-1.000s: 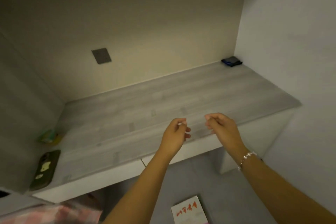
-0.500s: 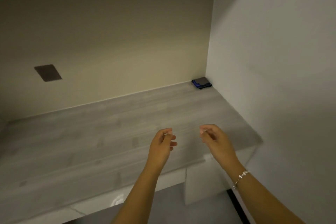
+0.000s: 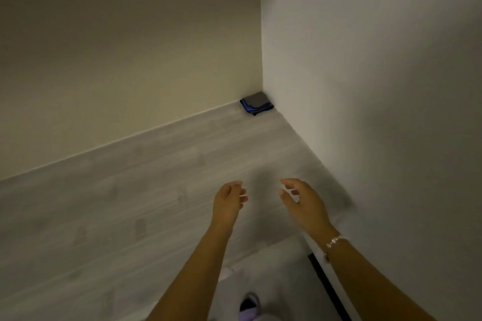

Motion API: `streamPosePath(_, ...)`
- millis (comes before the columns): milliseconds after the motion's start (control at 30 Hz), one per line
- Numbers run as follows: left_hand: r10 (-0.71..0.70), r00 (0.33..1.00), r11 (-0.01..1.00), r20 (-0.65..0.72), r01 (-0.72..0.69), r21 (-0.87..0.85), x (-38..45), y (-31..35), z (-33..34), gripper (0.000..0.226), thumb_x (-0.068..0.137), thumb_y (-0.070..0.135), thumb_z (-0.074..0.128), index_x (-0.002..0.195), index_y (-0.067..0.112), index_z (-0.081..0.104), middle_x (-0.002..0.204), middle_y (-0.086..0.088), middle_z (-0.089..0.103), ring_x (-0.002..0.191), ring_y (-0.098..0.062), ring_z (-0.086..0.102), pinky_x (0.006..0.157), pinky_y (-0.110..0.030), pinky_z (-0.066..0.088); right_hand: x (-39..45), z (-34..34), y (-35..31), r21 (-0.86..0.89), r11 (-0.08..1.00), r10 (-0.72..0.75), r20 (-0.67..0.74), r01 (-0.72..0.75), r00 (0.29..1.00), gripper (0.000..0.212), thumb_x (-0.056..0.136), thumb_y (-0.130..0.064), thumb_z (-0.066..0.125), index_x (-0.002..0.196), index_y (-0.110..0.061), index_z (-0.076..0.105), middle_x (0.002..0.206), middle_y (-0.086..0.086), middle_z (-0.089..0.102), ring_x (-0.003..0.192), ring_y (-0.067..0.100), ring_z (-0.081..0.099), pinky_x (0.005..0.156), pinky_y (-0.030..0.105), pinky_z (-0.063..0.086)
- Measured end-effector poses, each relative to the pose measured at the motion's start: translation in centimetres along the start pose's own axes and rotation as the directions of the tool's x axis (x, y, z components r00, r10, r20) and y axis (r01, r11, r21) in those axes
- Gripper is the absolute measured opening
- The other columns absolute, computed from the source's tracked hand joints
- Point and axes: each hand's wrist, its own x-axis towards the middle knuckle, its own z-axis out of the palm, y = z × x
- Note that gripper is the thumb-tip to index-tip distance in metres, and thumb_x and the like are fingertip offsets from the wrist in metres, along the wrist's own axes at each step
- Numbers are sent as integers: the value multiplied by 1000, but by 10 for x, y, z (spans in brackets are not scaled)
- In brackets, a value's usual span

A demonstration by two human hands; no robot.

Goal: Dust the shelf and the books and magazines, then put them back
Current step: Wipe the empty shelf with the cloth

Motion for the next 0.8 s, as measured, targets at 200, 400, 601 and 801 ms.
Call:
streamPosePath(200,-80,996,997,34,80,16,109,15,39,18,98,27,50,88,14,57,87,-3,61,74,-15,60,69,-27,49,72,24,37,-84,988,125,-47,-129,991,35,91,-27,60,125,-18,58,123,1,59,109,19,56,92,29,42)
streamPosePath(400,-42,999,953,35,29,301,242,40,72,41,96,35,51,60,16,48,65,-2,51,68,-19,52,72,-32,47,160,63,78,-125,956,259,-72,-266,963,63,81,-53,49,129,-12,56,132,11,55,124,29,49,106,34,33)
streamPosePath(601,109,993,894,44,-117,432,328,59,104,40,96,41,50,64,17,53,63,-3,46,52,-10,37,47,-23,30,187,106,104,-263,928,151,-385,-264,911,60,80,-55,39,115,-14,67,112,10,63,107,36,55,97,35,30)
streamPosePath(801,79,995,841,56,-97,533,372,65,127,50,91,53,52,64,12,49,64,-1,52,54,-10,44,43,-22,30,186,118,99,-367,867,133,-481,-337,866,50,86,-56,42,118,-24,63,114,1,60,108,26,46,90,42,40)
